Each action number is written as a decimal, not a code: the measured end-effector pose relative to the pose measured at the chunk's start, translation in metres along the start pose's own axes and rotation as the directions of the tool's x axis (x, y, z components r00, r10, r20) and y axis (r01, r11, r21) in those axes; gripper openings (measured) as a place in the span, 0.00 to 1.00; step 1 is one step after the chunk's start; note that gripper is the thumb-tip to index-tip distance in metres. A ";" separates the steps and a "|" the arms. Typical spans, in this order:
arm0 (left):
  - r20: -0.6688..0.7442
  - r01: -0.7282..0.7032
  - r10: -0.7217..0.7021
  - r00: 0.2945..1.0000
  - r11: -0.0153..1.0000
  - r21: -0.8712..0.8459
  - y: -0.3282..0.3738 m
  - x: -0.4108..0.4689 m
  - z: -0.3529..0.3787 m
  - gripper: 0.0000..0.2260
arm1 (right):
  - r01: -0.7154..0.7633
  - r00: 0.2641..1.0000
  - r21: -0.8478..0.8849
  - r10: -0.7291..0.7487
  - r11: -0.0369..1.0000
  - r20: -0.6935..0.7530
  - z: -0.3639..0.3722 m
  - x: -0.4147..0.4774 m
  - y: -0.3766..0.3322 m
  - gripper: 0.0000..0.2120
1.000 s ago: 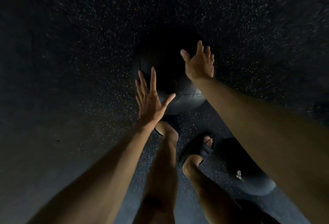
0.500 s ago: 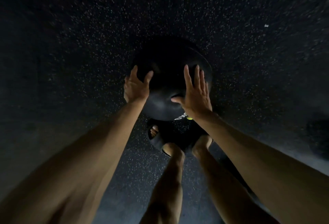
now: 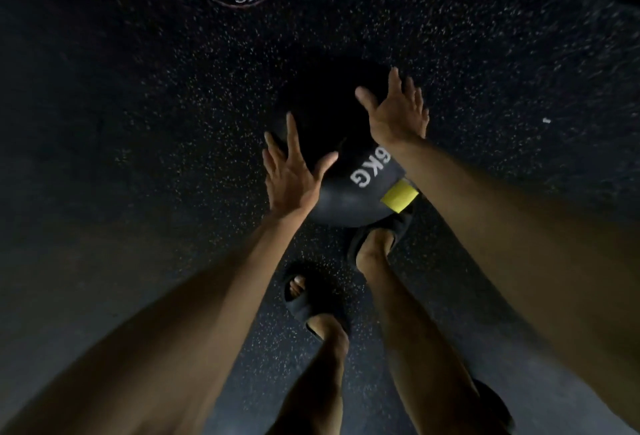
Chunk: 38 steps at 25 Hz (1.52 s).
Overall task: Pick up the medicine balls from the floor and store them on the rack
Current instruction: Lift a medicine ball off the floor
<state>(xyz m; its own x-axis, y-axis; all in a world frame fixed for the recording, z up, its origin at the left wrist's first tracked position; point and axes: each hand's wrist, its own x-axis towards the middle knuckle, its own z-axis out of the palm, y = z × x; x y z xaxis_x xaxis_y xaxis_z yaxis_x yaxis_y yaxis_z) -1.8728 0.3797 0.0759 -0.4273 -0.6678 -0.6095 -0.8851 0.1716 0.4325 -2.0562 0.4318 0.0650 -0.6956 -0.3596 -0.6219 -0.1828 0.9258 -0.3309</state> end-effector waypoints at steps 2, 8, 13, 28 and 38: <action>-0.050 0.067 -0.066 0.997 0.998 0.017 0.029 0.032 -0.012 0.40 | 0.083 0.990 0.020 -0.080 0.996 -0.113 -0.011 0.016 -0.010 0.35; -0.090 0.332 -0.341 0.936 0.938 -0.094 0.113 0.162 -0.061 0.30 | 0.380 0.916 -0.063 -0.385 0.923 -0.116 -0.021 -0.007 0.011 0.41; -0.122 0.260 -0.251 0.960 0.963 0.067 0.162 0.192 -0.055 0.30 | 0.285 0.957 0.089 -0.277 0.954 -0.092 -0.057 0.067 0.005 0.42; 0.116 -0.157 0.134 0.984 0.963 0.218 0.257 0.330 -0.094 0.36 | 0.021 0.955 0.245 0.053 0.969 -0.293 -0.092 0.151 -0.061 0.36; 0.151 -0.551 0.534 0.832 0.759 0.347 0.236 0.320 -0.116 0.33 | -0.125 0.978 0.184 0.152 0.975 -0.142 -0.115 0.192 -0.104 0.37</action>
<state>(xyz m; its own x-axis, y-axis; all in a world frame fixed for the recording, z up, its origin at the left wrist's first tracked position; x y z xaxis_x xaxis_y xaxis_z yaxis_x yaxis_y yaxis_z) -2.1974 0.1232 0.0601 -0.8561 -0.3547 -0.3759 -0.5008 0.7491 0.4338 -2.2502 0.2795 0.0620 -0.8071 -0.1944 -0.5575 0.0366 0.9259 -0.3759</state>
